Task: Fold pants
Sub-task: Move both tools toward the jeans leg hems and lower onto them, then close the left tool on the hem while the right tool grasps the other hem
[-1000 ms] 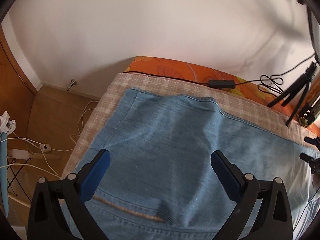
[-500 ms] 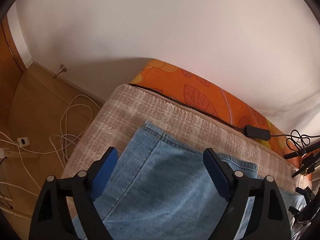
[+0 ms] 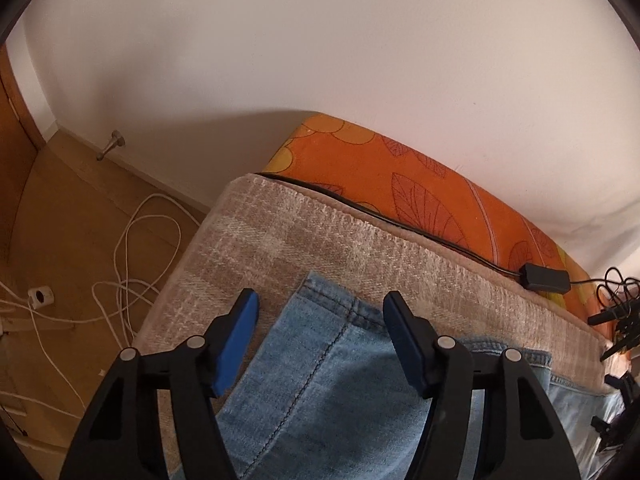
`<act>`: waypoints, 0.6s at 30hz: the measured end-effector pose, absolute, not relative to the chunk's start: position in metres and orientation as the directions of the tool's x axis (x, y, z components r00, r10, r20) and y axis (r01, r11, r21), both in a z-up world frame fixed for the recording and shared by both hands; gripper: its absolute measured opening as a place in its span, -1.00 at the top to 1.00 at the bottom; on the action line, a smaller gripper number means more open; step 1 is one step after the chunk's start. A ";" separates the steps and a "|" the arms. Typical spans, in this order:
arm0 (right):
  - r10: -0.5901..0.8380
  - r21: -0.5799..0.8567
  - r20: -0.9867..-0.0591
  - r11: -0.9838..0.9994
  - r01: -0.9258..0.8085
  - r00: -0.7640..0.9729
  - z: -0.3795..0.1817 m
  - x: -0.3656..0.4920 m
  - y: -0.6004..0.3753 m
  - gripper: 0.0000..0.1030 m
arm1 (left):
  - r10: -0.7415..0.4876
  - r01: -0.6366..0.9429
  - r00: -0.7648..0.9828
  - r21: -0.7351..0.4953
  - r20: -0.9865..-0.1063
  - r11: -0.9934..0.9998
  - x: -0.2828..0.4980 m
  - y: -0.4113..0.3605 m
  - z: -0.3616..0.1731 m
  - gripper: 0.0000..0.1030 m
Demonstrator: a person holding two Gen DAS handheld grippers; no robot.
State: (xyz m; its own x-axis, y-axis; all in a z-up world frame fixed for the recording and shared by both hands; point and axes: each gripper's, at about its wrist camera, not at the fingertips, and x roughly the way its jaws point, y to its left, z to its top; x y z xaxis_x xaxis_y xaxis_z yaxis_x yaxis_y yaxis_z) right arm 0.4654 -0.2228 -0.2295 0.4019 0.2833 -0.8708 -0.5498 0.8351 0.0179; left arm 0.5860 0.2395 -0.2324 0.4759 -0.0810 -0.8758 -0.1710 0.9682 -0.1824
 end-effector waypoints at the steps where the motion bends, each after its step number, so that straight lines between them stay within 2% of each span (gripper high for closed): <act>1: 0.286 0.019 -0.871 0.832 -0.554 0.400 -0.229 0.465 -0.222 -0.68 | -0.074 -0.155 0.475 -0.166 -0.877 0.974 0.586 0.235 -0.233 -0.11; 3: 0.293 0.022 -0.870 0.827 -0.562 0.397 -0.228 0.464 -0.220 -0.53 | -0.047 -0.144 0.485 -0.133 -0.873 0.981 0.585 0.230 -0.234 0.07; 6: 0.304 0.028 -0.867 0.820 -0.571 0.395 -0.226 0.460 -0.216 -0.17 | -0.065 -0.126 0.504 -0.147 -0.861 0.981 0.583 0.229 -0.234 0.31; 8: 0.305 0.029 -0.867 0.821 -0.571 0.395 -0.224 0.458 -0.216 0.19 | -0.072 -0.108 0.514 -0.147 -0.855 0.983 0.581 0.228 -0.234 0.39; 9: 0.303 0.027 -0.867 0.822 -0.569 0.396 -0.223 0.457 -0.215 0.29 | -0.074 -0.099 0.519 -0.146 -0.851 0.984 0.581 0.227 -0.234 0.45; 11: 0.284 0.007 -0.866 0.830 -0.558 0.412 -0.221 0.455 -0.215 0.69 | -0.092 -0.083 0.535 -0.161 -0.840 0.983 0.576 0.227 -0.231 0.51; 18: 0.304 0.009 -0.846 0.829 -0.559 0.438 -0.206 0.444 -0.221 0.86 | -0.143 -0.060 0.587 -0.219 -0.797 0.974 0.561 0.234 -0.217 0.71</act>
State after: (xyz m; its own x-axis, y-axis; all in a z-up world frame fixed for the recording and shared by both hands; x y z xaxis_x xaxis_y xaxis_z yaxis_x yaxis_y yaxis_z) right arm 0.4436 -0.2208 -0.2063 0.4378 0.3041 -0.8461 -0.5587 0.8293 0.0090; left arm 0.5612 0.2340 -0.2169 0.5867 -0.1430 -0.7971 -0.0604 0.9738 -0.2192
